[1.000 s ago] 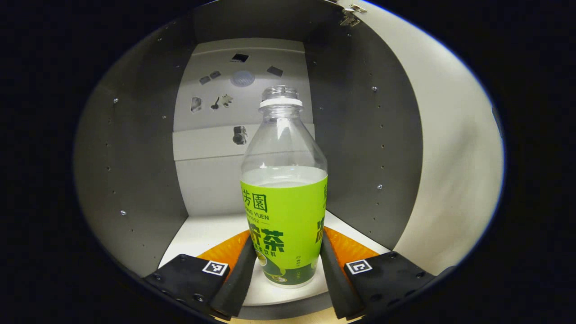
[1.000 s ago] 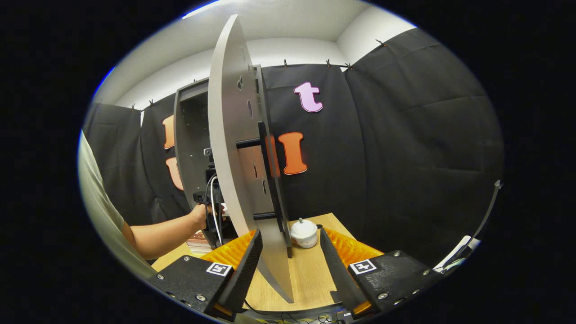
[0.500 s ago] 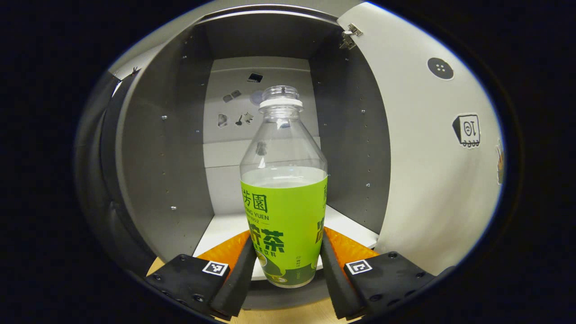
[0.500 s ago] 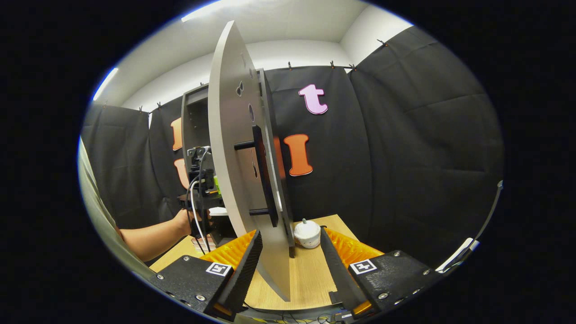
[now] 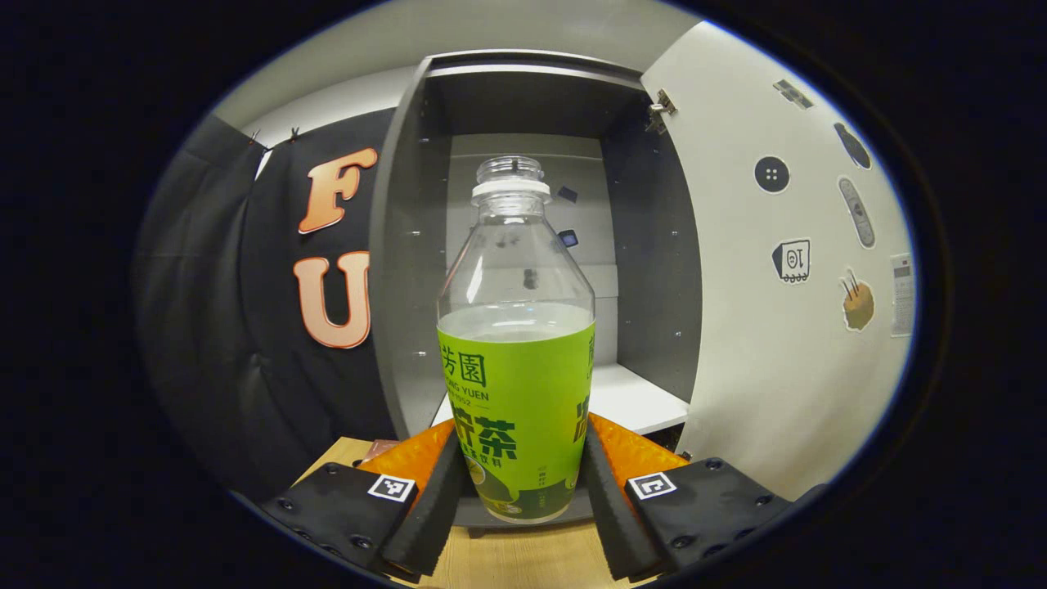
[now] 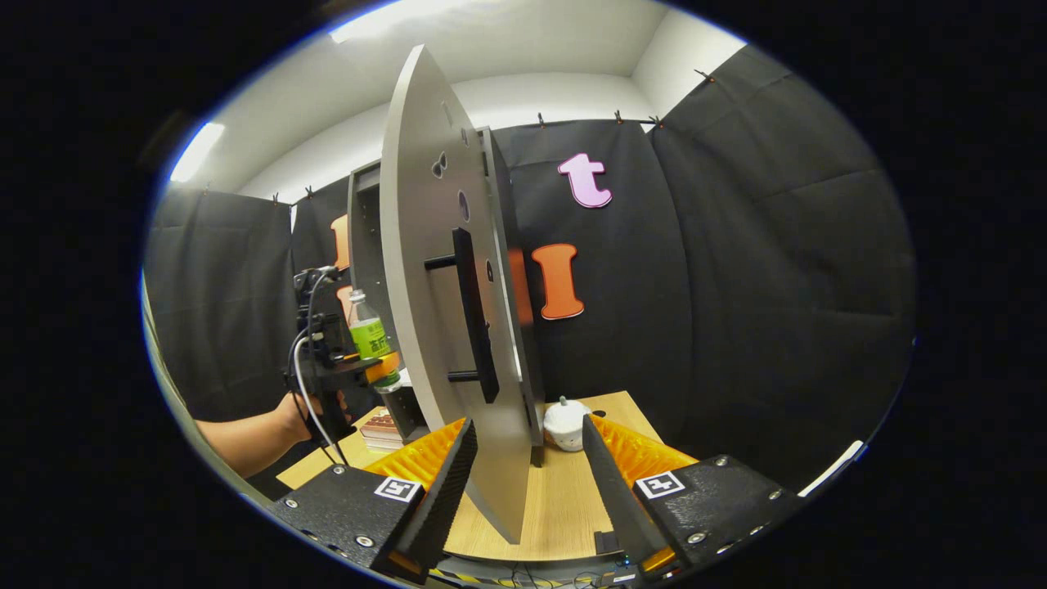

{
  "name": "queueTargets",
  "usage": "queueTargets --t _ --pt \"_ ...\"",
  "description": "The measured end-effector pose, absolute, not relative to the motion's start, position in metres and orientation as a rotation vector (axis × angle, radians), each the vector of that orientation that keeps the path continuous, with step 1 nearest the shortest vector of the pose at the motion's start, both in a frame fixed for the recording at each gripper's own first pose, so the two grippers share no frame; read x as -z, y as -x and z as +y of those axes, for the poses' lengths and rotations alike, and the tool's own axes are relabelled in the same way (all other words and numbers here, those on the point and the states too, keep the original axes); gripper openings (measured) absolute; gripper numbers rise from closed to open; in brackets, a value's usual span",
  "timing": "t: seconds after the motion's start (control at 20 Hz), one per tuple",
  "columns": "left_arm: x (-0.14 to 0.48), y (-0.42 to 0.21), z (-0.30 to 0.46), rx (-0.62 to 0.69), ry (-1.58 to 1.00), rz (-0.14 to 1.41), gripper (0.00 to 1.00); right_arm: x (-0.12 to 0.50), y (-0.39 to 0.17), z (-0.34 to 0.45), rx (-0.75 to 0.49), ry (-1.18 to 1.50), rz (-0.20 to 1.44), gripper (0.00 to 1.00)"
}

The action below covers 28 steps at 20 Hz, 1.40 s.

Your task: Open the cabinet door with the right hand, grasp the bottle in the cabinet with the left hand and place it on the coaster, then close the cabinet door with the right hand.

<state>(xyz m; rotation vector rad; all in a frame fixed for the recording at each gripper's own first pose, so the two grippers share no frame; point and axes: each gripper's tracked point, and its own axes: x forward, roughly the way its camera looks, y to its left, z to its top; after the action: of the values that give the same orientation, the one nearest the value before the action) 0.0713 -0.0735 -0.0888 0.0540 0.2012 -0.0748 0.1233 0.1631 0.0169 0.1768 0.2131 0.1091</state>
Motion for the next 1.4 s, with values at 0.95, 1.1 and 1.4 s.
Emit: queueTargets --t 0.95,1.1,1.4 --pt "0.14 0.043 0.052 0.022 -0.039 0.198 0.8 -0.006 -0.088 0.189 0.023 -0.044 0.142 0.88" --pt "0.153 0.054 0.066 0.007 -0.017 0.209 0.8 -0.01 -0.084 0.21 -0.015 0.002 0.111 0.88" --pt "0.192 0.07 0.09 -0.02 -0.011 0.232 0.8 -0.004 -0.108 0.253 -0.076 0.02 0.123 0.88"
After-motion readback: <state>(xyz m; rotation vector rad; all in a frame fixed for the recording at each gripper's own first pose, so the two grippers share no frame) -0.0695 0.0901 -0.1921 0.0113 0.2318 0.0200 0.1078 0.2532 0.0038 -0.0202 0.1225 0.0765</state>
